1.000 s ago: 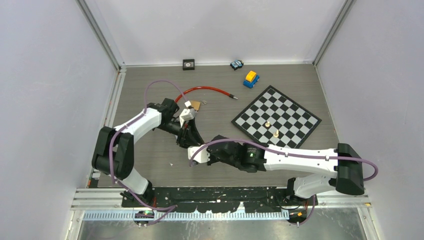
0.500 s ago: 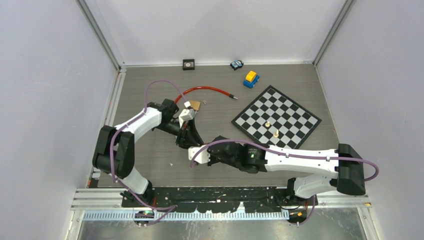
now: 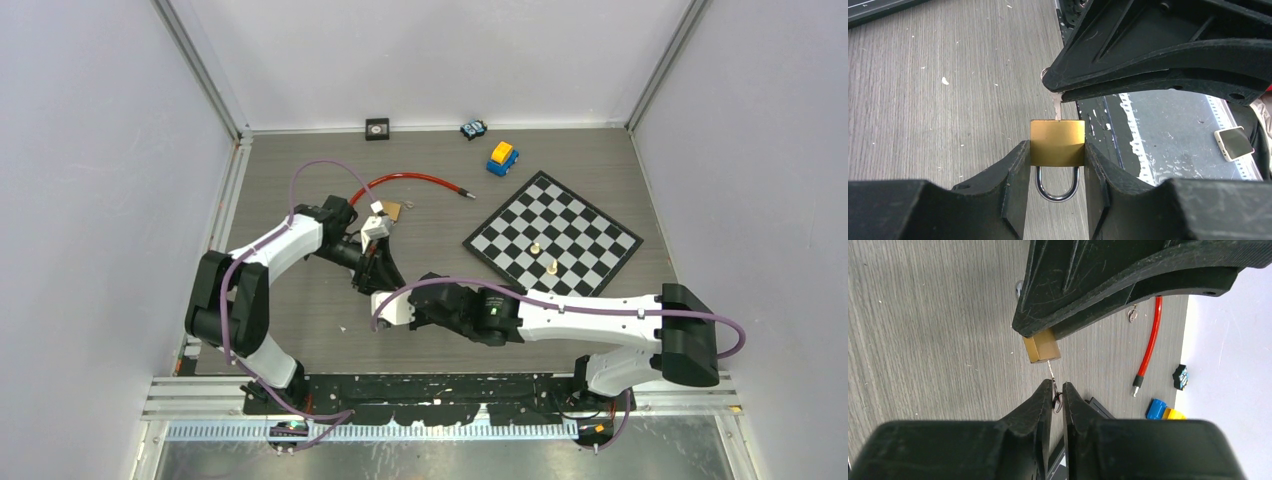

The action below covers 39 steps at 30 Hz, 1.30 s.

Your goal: Unlock with the key

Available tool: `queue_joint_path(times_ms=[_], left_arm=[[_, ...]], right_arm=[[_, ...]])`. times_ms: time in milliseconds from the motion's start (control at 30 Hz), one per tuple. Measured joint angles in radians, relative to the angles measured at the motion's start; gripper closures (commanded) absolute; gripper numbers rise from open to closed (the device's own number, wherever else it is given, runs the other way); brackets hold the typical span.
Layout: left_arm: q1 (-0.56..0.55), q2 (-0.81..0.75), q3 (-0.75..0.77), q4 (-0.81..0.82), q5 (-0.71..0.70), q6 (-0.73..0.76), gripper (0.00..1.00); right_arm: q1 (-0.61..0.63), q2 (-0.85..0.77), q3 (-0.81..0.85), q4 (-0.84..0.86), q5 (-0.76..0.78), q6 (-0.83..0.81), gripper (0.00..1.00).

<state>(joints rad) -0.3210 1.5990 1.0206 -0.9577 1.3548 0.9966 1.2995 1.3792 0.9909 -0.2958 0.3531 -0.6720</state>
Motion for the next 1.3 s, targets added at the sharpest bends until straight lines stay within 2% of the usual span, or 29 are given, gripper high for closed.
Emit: queue_joint_path(times_ms=[233,633,800,1033,1167,1300], left_arm=[[0.008,0.000,0.000,0.015,0.003,-0.003,1.00],[0.014,0.000,0.000,0.022,-0.020,-0.017,1.00],[0.018,-0.038,-0.016,0.085,-0.098,-0.073,1.00],[0.018,-0.208,-0.134,0.261,-0.325,-0.182,1.00],[0.004,-0.264,-0.185,0.283,-0.430,-0.138,1.00],[-0.011,-0.375,-0.305,0.289,-0.465,-0.008,1.00]], right_arm=[[0.001,-0.001,-0.002,-0.004,0.001,0.002,0.63],[-0.021,-0.032,-0.002,-0.015,-0.010,0.022,0.63],[-0.162,-0.103,-0.027,-0.015,-0.087,0.111,0.59],[-0.374,-0.156,-0.064,-0.011,-0.244,0.270,0.57],[-0.446,-0.079,-0.061,-0.006,-0.359,0.361,0.57],[-0.500,0.039,-0.032,-0.011,-0.451,0.433,0.57]])
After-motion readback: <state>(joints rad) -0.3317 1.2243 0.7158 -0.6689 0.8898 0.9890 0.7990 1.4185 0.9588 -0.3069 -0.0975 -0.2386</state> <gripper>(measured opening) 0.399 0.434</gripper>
